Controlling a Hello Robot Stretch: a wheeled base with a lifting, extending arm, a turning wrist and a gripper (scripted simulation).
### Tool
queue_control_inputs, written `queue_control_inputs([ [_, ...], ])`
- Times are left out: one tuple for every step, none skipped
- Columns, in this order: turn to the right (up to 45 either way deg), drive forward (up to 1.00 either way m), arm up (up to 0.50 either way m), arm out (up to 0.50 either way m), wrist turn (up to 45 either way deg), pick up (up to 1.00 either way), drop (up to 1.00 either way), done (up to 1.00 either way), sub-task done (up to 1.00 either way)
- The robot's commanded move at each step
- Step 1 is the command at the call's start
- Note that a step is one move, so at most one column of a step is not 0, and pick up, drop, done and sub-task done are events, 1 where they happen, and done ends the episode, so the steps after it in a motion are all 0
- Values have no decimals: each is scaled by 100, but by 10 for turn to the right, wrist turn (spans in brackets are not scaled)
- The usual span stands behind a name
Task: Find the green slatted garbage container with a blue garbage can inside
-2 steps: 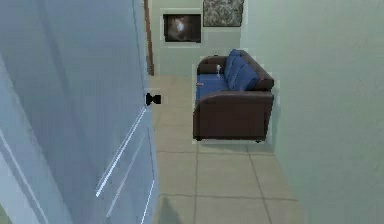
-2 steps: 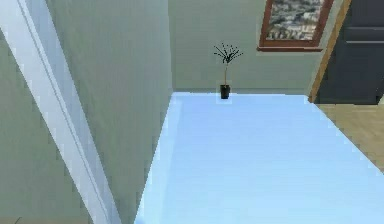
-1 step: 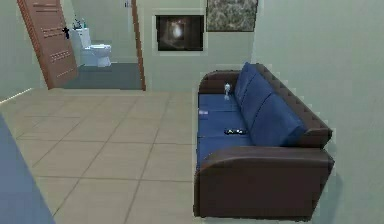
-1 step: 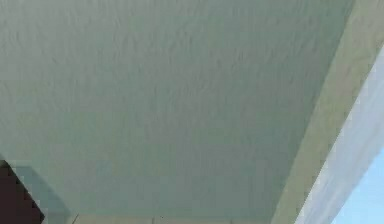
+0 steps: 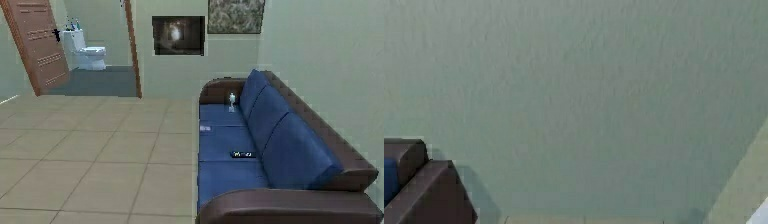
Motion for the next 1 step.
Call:
queue_control_inputs([
  [-300, 0, 0, 0, 0, 0, 0, 0, 0],
])
